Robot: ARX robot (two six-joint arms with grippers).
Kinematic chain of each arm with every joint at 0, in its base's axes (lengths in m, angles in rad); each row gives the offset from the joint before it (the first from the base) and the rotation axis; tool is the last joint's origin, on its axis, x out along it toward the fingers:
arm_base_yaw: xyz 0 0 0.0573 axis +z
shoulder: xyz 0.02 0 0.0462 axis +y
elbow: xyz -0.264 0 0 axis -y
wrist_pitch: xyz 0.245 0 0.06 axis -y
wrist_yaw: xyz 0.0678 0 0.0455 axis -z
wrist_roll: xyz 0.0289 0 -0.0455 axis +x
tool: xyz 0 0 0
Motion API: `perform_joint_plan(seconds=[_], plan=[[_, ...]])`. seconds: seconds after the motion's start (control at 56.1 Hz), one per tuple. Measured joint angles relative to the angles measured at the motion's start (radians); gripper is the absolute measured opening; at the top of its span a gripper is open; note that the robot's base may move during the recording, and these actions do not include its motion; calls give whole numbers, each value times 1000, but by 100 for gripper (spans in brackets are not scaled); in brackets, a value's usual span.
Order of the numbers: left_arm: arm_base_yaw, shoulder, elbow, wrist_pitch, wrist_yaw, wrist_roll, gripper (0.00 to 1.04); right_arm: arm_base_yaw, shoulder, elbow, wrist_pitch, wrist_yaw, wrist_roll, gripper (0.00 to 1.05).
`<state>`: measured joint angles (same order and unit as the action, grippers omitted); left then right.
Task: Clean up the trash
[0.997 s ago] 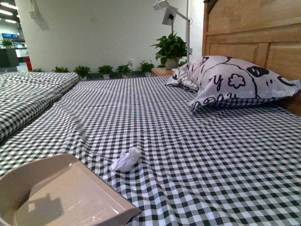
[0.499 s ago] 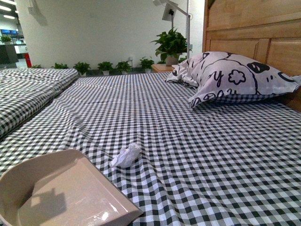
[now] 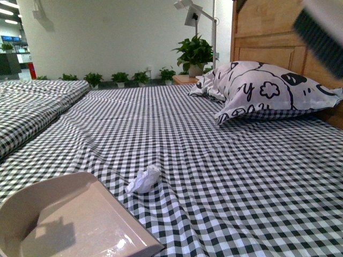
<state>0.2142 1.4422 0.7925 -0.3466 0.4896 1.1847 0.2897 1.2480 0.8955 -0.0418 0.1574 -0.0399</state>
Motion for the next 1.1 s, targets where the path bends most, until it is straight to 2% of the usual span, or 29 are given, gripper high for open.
perform_joint_plan(seconds=[0.285, 0.552, 0.926, 1.104], plan=[[0, 0, 0, 0, 0, 2, 28, 72, 425, 149, 106, 17, -96, 19], [0, 0, 0, 0, 0, 5, 28, 142, 594, 182, 127, 10, -122, 19], [0, 0, 0, 0, 0, 7, 28, 240, 615, 132, 136, -140, -139, 19], [0, 0, 0, 0, 0, 8, 28, 280, 539, 70, 73, -302, -146, 19]])
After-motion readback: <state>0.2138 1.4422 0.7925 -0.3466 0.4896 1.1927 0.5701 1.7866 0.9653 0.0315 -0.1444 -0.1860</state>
